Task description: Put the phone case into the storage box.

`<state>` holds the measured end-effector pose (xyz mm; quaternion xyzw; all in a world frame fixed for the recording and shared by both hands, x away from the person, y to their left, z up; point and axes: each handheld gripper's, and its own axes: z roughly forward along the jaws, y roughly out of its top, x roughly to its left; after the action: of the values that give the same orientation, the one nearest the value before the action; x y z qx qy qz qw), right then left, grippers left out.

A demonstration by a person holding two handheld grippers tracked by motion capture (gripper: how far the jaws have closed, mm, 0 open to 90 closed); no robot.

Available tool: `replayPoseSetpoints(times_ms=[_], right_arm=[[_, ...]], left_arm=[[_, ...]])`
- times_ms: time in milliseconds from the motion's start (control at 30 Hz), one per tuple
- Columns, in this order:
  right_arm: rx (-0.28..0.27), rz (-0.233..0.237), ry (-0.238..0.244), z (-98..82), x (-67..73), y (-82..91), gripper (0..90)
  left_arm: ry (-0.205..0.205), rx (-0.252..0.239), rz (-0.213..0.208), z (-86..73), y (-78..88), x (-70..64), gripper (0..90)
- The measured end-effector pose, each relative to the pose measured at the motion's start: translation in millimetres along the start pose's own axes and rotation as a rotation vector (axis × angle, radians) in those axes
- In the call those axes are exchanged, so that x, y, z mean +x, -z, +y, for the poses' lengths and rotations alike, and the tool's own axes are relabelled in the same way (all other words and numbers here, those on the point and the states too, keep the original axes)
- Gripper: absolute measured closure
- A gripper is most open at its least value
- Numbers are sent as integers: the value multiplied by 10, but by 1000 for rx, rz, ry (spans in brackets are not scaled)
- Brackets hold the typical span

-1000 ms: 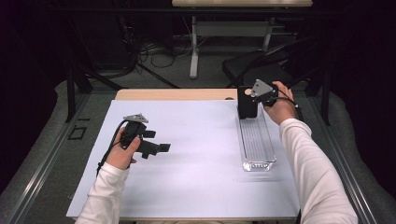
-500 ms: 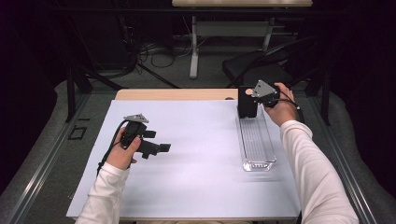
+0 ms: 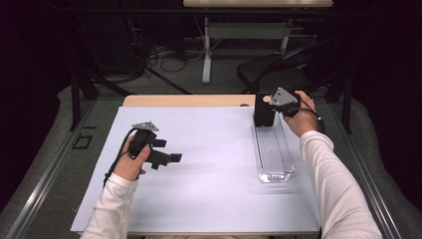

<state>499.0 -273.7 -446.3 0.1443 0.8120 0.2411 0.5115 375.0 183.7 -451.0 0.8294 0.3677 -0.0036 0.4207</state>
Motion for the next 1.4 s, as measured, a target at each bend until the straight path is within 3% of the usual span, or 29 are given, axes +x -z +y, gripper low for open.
replayPoseSetpoints(times_ms=[567, 1400], right_arm=[[17, 5, -8, -76, -39, -16, 783], [37, -21, -10, -47, -25, -21, 600]], left_arm=[[0, 3, -1, 0, -1, 1, 52], [0, 4, 1, -10, 17, 3, 52]])
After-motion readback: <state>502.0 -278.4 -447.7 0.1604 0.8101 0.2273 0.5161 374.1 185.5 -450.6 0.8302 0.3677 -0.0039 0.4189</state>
